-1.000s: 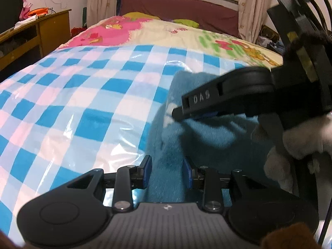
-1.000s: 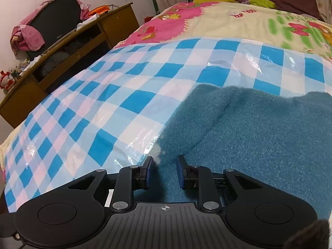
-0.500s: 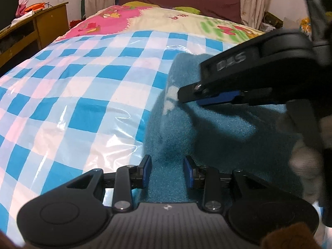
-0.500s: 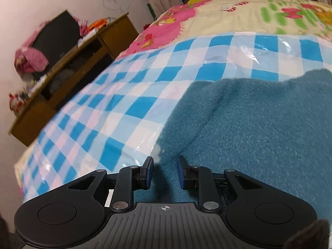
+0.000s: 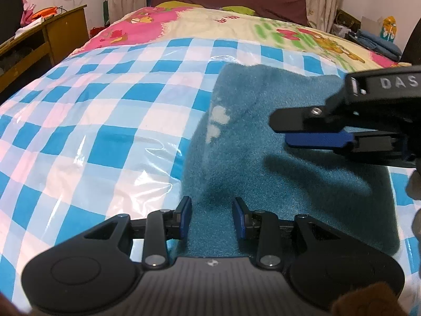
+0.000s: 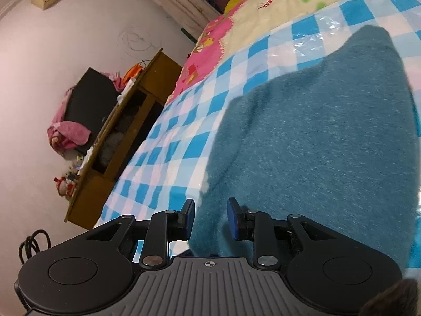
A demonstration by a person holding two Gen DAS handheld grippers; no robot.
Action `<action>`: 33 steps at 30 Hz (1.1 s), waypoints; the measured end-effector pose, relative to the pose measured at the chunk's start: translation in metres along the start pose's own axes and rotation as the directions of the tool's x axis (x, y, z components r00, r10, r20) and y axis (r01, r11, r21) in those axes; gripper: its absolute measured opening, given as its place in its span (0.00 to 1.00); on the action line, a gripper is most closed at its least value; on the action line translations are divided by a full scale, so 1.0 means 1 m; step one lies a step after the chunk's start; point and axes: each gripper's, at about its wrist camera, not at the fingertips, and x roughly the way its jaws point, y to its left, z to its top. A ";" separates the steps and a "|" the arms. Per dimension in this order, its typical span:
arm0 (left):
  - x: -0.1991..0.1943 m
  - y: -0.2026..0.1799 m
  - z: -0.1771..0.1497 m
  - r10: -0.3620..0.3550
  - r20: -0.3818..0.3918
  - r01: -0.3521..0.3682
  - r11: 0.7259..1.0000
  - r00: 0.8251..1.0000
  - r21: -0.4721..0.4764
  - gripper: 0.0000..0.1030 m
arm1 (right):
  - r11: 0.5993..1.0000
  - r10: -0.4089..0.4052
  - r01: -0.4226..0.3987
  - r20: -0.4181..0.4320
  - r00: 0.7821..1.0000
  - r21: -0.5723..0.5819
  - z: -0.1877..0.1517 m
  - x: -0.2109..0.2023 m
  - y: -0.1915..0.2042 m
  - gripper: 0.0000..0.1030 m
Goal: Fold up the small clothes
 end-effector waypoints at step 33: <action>-0.001 -0.025 0.003 0.115 -0.019 -0.113 0.987 0.993 0.110 0.38 | 0.994 -0.075 0.079 0.048 0.996 -0.075 -0.025 -0.065 -0.014 0.29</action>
